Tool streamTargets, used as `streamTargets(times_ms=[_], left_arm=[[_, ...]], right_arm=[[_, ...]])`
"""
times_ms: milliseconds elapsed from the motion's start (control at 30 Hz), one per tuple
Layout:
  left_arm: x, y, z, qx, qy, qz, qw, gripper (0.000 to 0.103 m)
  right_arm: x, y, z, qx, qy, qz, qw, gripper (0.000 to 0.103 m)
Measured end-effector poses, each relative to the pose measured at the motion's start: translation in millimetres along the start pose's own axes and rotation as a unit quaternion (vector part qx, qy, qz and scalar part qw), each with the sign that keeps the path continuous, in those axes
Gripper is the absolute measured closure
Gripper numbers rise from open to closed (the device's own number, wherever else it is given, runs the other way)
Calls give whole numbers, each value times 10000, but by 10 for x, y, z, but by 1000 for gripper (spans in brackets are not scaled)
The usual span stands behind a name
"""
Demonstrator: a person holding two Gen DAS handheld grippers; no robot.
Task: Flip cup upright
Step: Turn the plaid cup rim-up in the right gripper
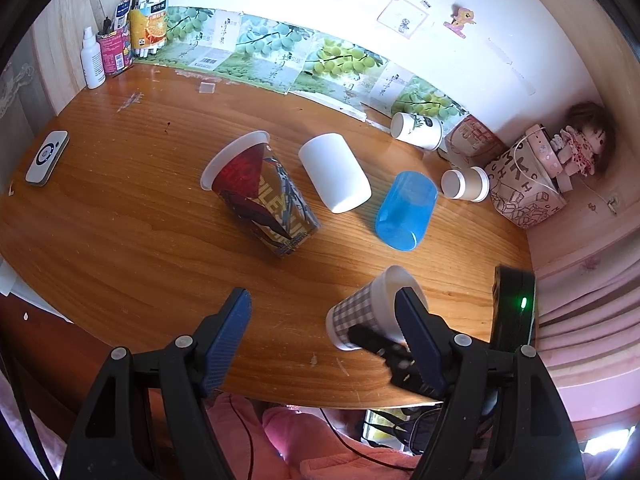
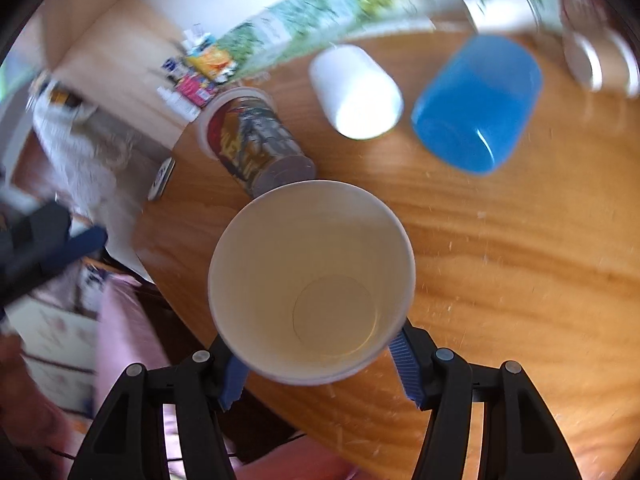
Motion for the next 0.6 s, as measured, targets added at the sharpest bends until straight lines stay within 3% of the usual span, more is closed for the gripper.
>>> streamTargets(times_ms=[133,267,400,600], left_arm=[[13,13,-12,-44,49,-18,10000,25],[20,21,-27,-49,97,-81,9999,25],[31,39,-24,-65,112,-126,9998,25],[55,105,-17,-71,137,-104,9998,25]], right_arm=[[124,-61,24,169,127,-383,9990,40],[240,-127,8,-214,50,-425,9989,40],[294,-147,6,-249,11,-479,9985,40],[398,-192,48,-318,-110,-655,9973,29]])
Point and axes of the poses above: each gripper's, at about its wrist camera, not at the fingertips, and z roughly against the way its jaws point, y to its left, x to its top, the point moved 9 cm from there along -z, roughly the way its jaws point, and after that the axes turned 9 degrees about y, right-handed, at the moved point
